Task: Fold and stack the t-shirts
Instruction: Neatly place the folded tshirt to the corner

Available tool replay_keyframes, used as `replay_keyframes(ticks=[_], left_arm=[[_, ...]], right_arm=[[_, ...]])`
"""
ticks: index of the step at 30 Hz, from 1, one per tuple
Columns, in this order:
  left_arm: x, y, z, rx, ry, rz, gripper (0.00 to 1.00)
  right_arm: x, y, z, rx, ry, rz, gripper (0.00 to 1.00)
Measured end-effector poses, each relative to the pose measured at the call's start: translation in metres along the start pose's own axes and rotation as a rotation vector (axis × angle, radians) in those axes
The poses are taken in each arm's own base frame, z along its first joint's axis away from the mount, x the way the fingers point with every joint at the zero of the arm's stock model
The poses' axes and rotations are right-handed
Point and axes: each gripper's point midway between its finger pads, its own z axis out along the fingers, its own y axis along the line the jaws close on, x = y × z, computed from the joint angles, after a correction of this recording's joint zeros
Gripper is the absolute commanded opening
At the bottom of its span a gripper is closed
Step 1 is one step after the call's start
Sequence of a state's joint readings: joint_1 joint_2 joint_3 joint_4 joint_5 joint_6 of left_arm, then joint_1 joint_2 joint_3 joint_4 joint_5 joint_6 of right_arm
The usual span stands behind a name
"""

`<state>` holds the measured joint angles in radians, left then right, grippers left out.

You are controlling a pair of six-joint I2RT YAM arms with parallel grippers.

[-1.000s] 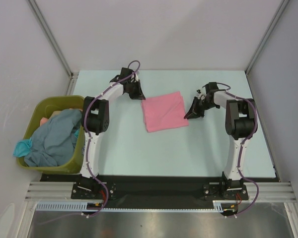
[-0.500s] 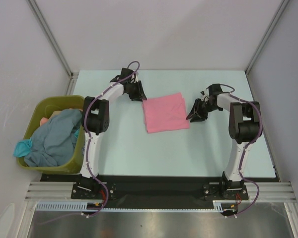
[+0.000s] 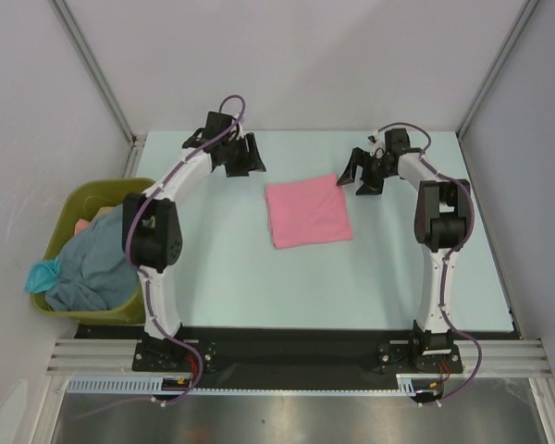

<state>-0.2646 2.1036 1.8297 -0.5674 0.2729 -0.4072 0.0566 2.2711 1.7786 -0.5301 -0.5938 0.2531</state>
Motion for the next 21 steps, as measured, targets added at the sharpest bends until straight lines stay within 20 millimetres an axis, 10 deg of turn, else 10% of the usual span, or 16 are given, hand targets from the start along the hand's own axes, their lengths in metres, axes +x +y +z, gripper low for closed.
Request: replay_keyframes(ticks=[10, 21], left_arm=[[0.085, -0.024, -0.069, 0.047, 0.046, 0.050, 0.63], [0.107, -0.032, -0.109, 0.081, 0.019, 0.073, 0.63]], right_arm=[[-0.001, 0.026, 0.030, -0.038, 0.020, -0.065, 0.77], [0.009, 0.023, 0.050, 0.013, 0.045, -0.057, 0.00]])
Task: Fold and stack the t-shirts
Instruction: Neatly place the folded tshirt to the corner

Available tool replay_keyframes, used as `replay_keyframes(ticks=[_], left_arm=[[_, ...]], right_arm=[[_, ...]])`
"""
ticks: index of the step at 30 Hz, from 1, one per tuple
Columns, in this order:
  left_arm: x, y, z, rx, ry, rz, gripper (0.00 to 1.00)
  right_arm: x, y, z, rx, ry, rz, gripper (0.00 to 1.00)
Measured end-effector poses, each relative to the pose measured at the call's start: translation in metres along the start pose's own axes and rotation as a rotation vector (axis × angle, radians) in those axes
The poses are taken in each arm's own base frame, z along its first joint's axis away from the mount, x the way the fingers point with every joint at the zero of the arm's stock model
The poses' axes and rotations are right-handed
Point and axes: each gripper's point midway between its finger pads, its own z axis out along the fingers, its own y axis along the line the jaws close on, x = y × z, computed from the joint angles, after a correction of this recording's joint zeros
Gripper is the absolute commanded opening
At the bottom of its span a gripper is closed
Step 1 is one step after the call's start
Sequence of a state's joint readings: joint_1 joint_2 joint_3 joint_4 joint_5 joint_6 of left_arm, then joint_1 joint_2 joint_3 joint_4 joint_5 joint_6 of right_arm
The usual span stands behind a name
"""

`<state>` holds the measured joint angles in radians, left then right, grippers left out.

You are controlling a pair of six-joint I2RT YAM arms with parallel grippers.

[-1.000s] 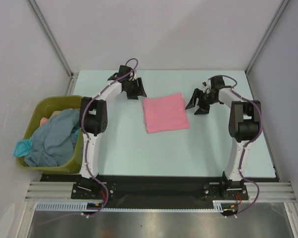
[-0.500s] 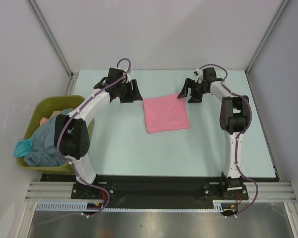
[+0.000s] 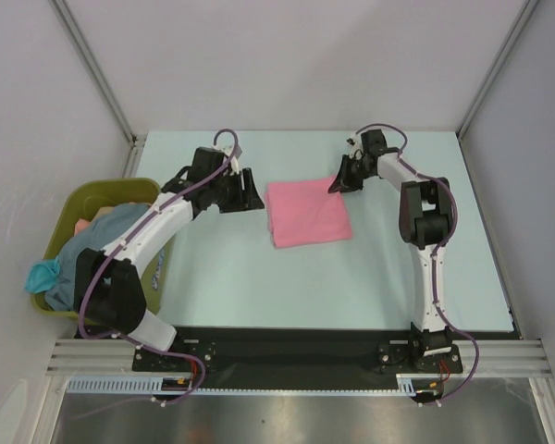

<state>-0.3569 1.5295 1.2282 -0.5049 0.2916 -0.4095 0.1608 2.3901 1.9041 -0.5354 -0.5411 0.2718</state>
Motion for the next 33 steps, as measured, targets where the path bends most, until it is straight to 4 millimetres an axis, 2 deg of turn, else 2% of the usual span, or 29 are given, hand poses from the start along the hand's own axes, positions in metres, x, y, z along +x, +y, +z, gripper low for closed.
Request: replay_keyframes(ticks=[3, 7, 11, 15, 19, 22, 26, 30, 33], left_arm=[[0.000, -0.002, -0.007, 0.009, -0.019, 0.006, 0.63], [0.017, 0.003, -0.010, 0.006, -0.005, 0.001, 0.62], [0.041, 0.012, -0.010, -0.005, 0.033, -0.020, 0.62], [0.063, 0.019, -0.012, -0.013, 0.070, -0.046, 0.61], [0.072, 0.022, -0.014, -0.019, 0.092, -0.055, 0.60], [0.076, 0.024, -0.015, -0.029, 0.110, -0.052, 0.60], [0.085, 0.032, -0.005, -0.050, 0.160, -0.050, 0.59], [0.098, 0.044, 0.009, -0.083, 0.232, -0.046, 0.59], [0.102, 0.049, 0.011, -0.100, 0.263, -0.037, 0.59]], right_arm=[[-0.003, -0.005, -0.003, 0.021, 0.017, -0.006, 0.00], [-0.018, -0.022, -0.015, 0.060, 0.024, -0.060, 0.00], [-0.043, -0.056, -0.043, 0.130, -0.014, -0.105, 0.00], [-0.071, -0.107, -0.084, 0.213, -0.089, -0.109, 0.00], [-0.097, -0.159, -0.123, 0.349, -0.155, -0.157, 0.00], [-0.120, -0.181, -0.142, 0.412, -0.210, -0.229, 0.00], [-0.146, -0.198, -0.156, 0.507, -0.271, -0.357, 0.00], [-0.174, -0.213, -0.162, 0.568, -0.348, -0.439, 0.00], [-0.184, -0.233, -0.168, 0.605, -0.389, -0.450, 0.00]])
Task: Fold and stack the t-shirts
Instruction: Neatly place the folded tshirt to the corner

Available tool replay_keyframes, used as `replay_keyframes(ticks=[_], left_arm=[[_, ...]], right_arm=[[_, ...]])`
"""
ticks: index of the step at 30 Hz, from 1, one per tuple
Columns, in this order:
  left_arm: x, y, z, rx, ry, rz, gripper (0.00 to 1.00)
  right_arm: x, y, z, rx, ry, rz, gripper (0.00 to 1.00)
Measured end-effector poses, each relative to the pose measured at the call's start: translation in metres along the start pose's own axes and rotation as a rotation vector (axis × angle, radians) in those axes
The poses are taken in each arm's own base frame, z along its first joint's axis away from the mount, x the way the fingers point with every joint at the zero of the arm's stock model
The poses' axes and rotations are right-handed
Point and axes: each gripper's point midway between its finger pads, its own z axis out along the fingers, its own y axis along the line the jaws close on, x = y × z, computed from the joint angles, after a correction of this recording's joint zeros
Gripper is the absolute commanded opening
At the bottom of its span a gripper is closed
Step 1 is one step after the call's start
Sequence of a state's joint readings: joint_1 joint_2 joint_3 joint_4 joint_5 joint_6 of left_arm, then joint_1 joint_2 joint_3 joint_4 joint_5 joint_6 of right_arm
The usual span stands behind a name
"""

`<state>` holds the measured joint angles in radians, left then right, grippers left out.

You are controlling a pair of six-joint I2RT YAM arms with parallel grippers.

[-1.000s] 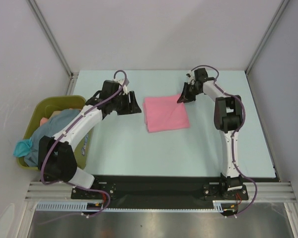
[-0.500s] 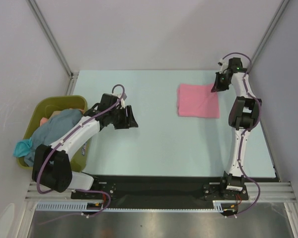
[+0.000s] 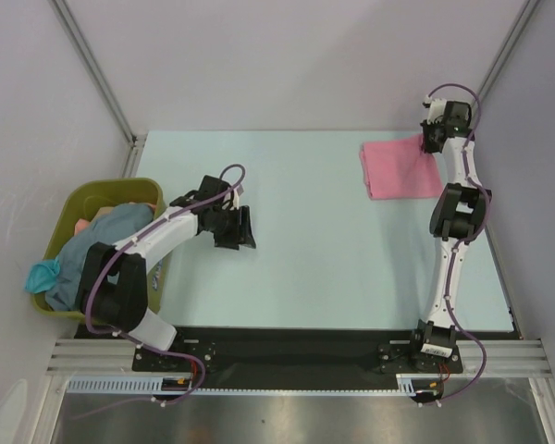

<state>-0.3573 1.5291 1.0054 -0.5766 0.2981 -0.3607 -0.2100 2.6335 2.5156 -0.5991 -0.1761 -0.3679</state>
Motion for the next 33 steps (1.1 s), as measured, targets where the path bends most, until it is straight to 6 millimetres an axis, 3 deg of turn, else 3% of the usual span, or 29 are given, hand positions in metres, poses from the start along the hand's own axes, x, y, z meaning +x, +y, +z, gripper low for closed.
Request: replay_keyframes(ticks=[5, 10, 18, 26, 27, 28, 31, 33], left_arm=[[-0.012, -0.002, 0.004, -0.004, 0.010, 0.027, 0.58], [-0.022, -0.004, 0.008, -0.005, 0.013, 0.047, 0.58], [-0.025, 0.000, 0.014, -0.022, 0.041, 0.067, 0.58], [-0.024, 0.001, 0.016, -0.027, 0.056, 0.065, 0.57], [-0.024, 0.001, 0.017, -0.027, 0.058, 0.065, 0.58], [-0.024, 0.002, 0.017, -0.028, 0.060, 0.064, 0.58], [-0.023, 0.002, 0.018, -0.028, 0.061, 0.064, 0.58], [-0.023, 0.002, 0.018, -0.028, 0.061, 0.064, 0.58]], right_arm=[[0.002, -0.041, 0.010, 0.078, -0.060, 0.010, 0.00], [0.005, -0.067, 0.016, 0.137, -0.095, -0.013, 0.00], [-0.003, -0.071, 0.031, 0.159, -0.155, -0.092, 0.00], [-0.012, -0.080, 0.031, 0.184, -0.199, -0.123, 0.00], [-0.012, -0.082, 0.031, 0.186, -0.200, -0.124, 0.03], [-0.012, -0.083, 0.030, 0.189, -0.201, -0.125, 0.27], [-0.013, -0.088, 0.030, 0.197, -0.211, -0.114, 0.82], [-0.015, -0.091, 0.028, 0.208, -0.220, -0.108, 0.87]])
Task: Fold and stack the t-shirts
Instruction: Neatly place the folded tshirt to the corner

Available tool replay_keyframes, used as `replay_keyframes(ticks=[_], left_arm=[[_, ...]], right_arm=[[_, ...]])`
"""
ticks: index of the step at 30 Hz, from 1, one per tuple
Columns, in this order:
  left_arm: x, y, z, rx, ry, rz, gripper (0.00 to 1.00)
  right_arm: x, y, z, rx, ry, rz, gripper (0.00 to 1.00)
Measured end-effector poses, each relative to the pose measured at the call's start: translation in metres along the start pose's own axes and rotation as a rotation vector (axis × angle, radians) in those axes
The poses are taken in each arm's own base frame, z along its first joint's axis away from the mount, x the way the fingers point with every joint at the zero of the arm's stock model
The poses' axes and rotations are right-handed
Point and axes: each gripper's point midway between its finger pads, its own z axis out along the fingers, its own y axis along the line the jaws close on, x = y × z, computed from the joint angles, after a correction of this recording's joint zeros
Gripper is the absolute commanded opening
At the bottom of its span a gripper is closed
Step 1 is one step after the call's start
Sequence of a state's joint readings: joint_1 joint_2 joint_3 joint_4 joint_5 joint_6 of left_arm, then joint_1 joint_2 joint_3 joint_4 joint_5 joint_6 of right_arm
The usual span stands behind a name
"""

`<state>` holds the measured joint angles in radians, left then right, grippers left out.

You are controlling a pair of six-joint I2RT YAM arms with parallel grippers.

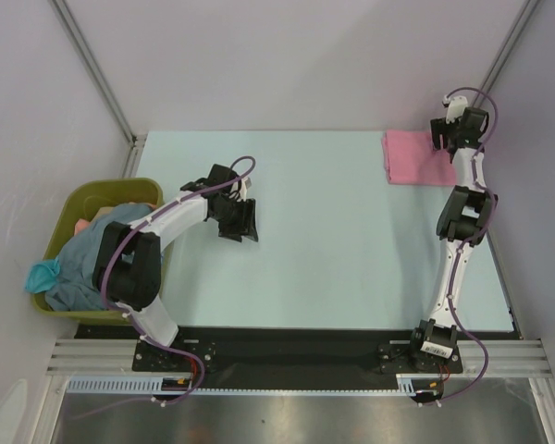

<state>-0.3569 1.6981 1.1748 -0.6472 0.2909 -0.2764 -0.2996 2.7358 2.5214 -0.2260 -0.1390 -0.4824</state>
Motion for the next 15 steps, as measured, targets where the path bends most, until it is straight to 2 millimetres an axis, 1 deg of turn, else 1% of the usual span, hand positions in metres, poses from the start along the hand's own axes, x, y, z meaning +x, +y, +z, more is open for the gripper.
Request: replay_keyframes(ticks=[3, 5, 7, 8, 10, 11, 13, 15], left_arm=[[0.000, 0.000, 0.000, 0.000, 0.000, -0.001, 0.58], [0.000, -0.001, -0.001, 0.001, -0.003, -0.002, 0.58], [-0.002, -0.002, -0.004, 0.004, -0.015, -0.006, 0.58], [-0.004, -0.004, -0.006, 0.008, -0.024, -0.008, 0.58], [-0.009, -0.009, -0.013, 0.022, -0.055, -0.020, 0.59], [-0.012, -0.012, -0.016, 0.031, -0.071, -0.024, 0.59], [-0.020, -0.022, -0.026, 0.068, -0.121, -0.041, 0.60], [-0.024, -0.033, -0.039, 0.114, -0.173, -0.056, 0.61]], right_arm=[[0.000, -0.008, -0.001, 0.050, 0.009, 0.021, 0.90], [0.003, -0.016, -0.003, 0.115, 0.036, 0.045, 0.91], [0.007, -0.021, -0.010, 0.171, 0.077, 0.100, 0.91], [0.005, -0.021, -0.017, 0.188, 0.096, 0.135, 0.91], [0.002, -0.018, -0.033, 0.197, 0.130, 0.218, 0.91], [-0.004, -0.015, -0.045, 0.190, 0.143, 0.266, 0.91], [-0.026, -0.007, -0.076, 0.165, 0.139, 0.384, 0.93], [-0.053, 0.006, -0.113, 0.108, 0.113, 0.503, 0.94]])
